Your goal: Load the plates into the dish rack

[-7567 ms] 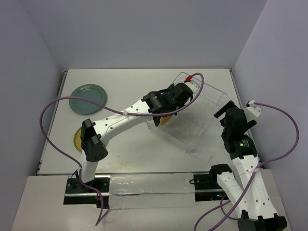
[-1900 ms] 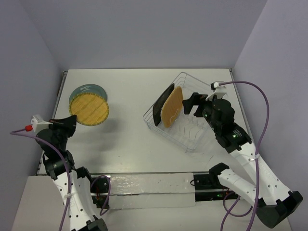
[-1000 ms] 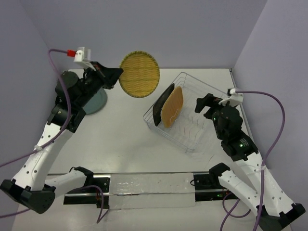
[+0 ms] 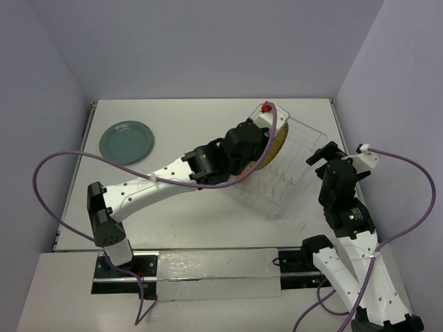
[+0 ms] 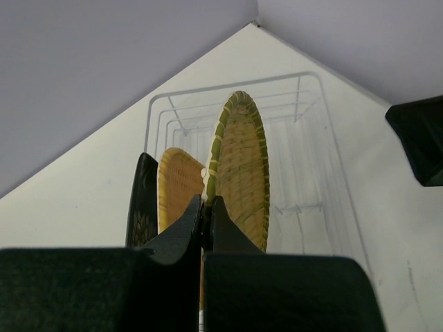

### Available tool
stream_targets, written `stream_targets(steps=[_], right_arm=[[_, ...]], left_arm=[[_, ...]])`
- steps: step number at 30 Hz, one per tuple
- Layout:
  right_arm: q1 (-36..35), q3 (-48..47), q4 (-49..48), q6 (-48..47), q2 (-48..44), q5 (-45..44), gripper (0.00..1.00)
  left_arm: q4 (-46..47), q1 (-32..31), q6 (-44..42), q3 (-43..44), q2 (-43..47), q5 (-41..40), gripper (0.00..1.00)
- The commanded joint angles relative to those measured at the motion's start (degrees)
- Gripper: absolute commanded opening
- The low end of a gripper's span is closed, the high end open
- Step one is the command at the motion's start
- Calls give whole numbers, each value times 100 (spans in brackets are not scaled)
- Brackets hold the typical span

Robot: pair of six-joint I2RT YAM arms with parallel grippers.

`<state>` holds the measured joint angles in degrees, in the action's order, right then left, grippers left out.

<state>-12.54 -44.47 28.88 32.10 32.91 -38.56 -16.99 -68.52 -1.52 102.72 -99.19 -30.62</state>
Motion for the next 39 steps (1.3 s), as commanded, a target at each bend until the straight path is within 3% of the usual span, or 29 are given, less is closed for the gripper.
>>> stream_targets(steps=[1,13,15,39], right_arm=[[41,26,3,26,-56,-125,100],[50,26,21,-28,40,-19,100],[56,26,21,-28,40,-19,100],[59,8,21,-41,185,73,100]], left_arm=[[260,-74,-461,348,-236,-880,0],[363,-65,-911,-13,-495,-998,0],[269,-72,-946,-35,-533,-731,0],[-217,211,-538,-151,-917,-10,0]])
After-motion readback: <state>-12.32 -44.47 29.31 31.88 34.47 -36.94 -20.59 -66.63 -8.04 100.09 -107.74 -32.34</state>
